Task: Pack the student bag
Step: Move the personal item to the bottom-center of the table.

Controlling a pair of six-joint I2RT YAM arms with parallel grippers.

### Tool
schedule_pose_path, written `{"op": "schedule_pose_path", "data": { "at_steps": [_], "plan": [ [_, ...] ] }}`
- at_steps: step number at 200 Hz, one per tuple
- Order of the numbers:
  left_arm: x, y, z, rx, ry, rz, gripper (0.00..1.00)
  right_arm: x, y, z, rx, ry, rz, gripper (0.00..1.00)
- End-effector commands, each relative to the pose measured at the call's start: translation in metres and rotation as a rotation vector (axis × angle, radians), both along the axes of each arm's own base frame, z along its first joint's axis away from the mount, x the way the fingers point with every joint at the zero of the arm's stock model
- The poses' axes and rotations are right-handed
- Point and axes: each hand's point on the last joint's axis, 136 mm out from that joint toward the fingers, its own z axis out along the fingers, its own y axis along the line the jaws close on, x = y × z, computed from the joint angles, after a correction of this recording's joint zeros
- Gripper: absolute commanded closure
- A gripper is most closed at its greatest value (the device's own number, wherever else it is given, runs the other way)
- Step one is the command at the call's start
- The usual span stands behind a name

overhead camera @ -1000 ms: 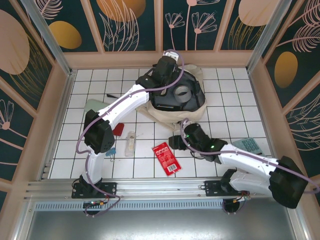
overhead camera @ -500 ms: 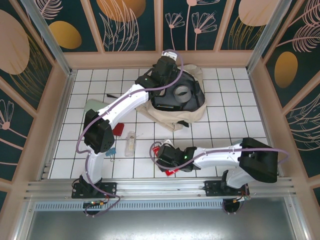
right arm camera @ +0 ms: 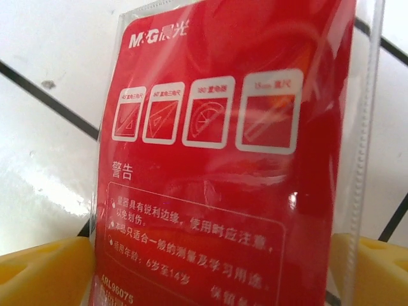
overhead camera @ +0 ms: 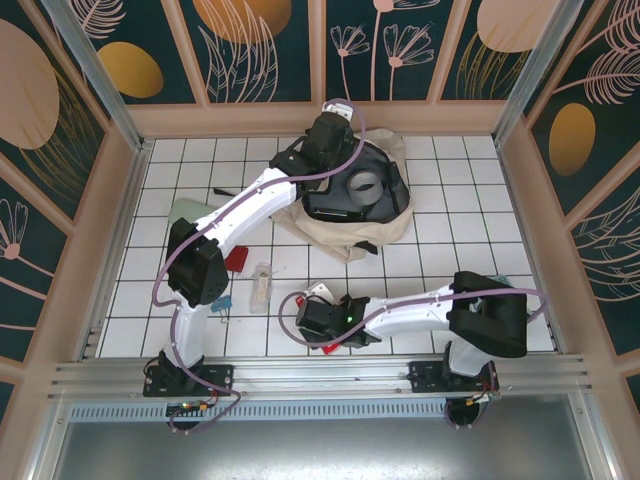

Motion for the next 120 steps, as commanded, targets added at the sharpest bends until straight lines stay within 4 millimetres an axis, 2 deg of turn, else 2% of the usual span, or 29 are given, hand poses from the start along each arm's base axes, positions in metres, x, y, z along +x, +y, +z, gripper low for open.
{"op": "schedule_pose_path", "data": {
  "at_steps": [1,22,43,89,108,120],
  "plan": [
    [0.004,0.013,0.024,-0.04,-0.049,0.045,1.0,0.023,-0.04,-0.012,-0.153,-0.038,-0.073,0.06],
    [0.005,0.013,0.023,-0.04,-0.048,0.045,1.0,0.043,-0.047,-0.005,-0.112,-0.039,-0.124,0.13],
    [0.004,0.013,0.023,-0.038,-0.048,0.044,1.0,0.051,-0.051,-0.005,-0.055,-0.005,-0.141,0.18],
    [0.005,0.011,0.022,-0.04,-0.047,0.039,1.0,0.053,-0.059,-0.011,-0.009,0.056,-0.181,0.3],
    [0.005,0.011,0.021,-0.041,-0.044,0.038,1.0,0.056,-0.056,-0.006,0.038,0.068,-0.197,0.31],
    [0.005,0.01,0.021,-0.04,-0.043,0.037,1.0,0.056,-0.054,-0.001,0.079,0.083,-0.201,0.37]
  ]
}}
